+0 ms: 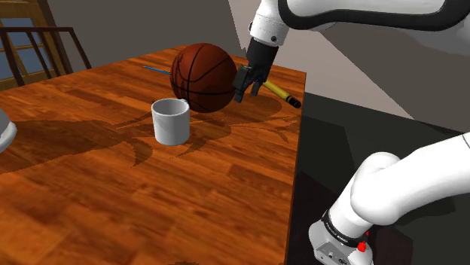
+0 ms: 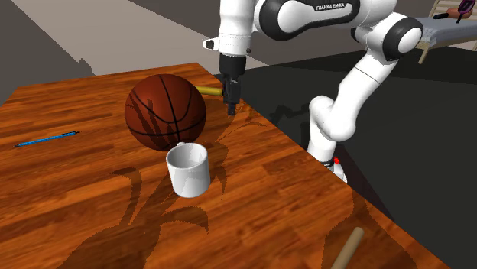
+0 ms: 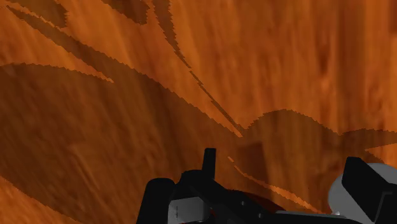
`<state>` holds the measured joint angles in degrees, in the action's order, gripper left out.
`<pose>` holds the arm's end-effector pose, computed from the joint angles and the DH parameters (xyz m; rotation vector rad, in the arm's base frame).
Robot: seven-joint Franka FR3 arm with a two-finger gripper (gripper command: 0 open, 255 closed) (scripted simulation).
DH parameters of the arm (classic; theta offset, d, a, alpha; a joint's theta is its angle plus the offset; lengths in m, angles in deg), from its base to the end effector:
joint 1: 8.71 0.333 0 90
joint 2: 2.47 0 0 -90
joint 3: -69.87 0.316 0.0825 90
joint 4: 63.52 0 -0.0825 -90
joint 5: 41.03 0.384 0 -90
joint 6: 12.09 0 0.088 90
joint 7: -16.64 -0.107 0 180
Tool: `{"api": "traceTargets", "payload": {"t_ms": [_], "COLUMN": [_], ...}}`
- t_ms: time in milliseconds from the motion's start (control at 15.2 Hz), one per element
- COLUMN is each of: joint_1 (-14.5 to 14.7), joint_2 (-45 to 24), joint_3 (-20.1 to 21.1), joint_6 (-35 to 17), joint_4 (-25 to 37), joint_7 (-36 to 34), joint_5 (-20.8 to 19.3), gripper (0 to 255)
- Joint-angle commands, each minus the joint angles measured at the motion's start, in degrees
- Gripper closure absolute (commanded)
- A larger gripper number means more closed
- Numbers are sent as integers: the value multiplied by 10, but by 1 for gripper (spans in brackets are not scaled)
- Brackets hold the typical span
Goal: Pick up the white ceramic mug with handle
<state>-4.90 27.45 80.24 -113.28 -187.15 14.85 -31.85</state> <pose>0.3869 0.1278 0.6068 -3.0404 -0.2694 -0.1745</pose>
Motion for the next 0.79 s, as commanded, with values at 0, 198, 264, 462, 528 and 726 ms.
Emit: {"api": "traceTargets", "payload": {"t_ms": [0, 198, 264, 462, 528, 726], "joint_1": [5, 12, 13, 19, 22, 32], "joint_2": [-29, -78, -95, -149, -169, -231], "joint_3": [24, 58, 70, 103, 114, 146], "joint_6": [-9, -17, -20, -23, -23, -19], "joint_4": [23, 65, 81, 131, 149, 209], "joint_7": [-24, -59, -71, -109, -122, -163], "joint_5": [-2, -12, -17, -37, -45, -78], "gripper": [0, 0, 0, 0, 0, 0]}}
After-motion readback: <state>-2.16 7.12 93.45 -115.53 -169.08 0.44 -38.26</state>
